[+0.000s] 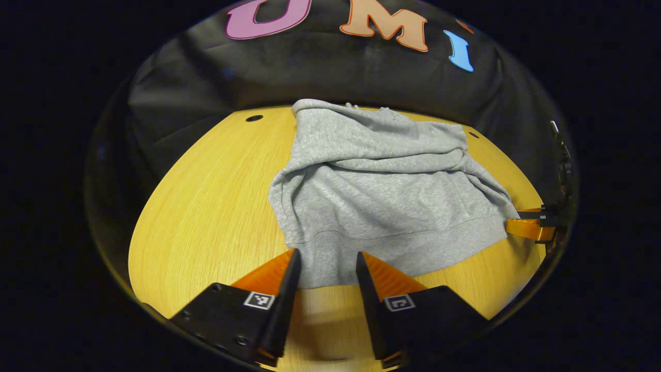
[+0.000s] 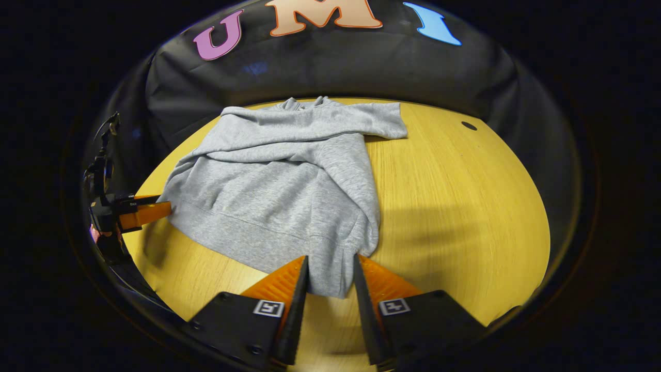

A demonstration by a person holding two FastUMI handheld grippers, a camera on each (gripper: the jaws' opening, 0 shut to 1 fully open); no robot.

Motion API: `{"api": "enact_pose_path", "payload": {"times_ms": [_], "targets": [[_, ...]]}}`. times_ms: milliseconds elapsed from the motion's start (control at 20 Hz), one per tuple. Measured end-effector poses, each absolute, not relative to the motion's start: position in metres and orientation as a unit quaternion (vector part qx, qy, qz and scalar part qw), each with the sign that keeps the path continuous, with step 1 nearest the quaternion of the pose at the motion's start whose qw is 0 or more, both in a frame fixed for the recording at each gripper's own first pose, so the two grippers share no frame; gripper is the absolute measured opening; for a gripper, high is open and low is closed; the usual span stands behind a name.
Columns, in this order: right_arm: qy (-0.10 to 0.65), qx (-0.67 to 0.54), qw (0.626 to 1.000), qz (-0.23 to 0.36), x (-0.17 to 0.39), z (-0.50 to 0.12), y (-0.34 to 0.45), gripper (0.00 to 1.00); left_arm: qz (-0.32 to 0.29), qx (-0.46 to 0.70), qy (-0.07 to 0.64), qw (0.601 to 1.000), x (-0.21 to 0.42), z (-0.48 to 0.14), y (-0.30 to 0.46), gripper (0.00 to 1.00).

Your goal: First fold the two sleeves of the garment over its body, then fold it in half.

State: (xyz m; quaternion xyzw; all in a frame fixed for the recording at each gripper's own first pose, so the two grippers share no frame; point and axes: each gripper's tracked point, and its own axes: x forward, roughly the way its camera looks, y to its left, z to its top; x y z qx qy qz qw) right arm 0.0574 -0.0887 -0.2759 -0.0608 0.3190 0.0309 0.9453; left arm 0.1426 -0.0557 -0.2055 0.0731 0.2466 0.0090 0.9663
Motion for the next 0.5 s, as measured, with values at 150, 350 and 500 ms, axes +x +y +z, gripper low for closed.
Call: {"api": "enact_pose_path", "payload": {"times_ms": [150,350,500], "targets": [[0.326,-0.061,0.942,0.044,0.058,-0.276,-0.081,0.22,-0.008,0.070,0.250,0.966,0.147,-0.205,-0.064,0.08],[0.322,-0.049,0.945,0.031,0.058,-0.273,-0.081,0.11,-0.008,0.060,0.253,0.966,0.147,-0.204,-0.064,0.00],[0.314,-0.045,0.948,0.028,0.059,-0.263,-0.078,0.05,-0.008,0.028,0.255,0.967,0.145,-0.200,-0.064,0.00]]}}
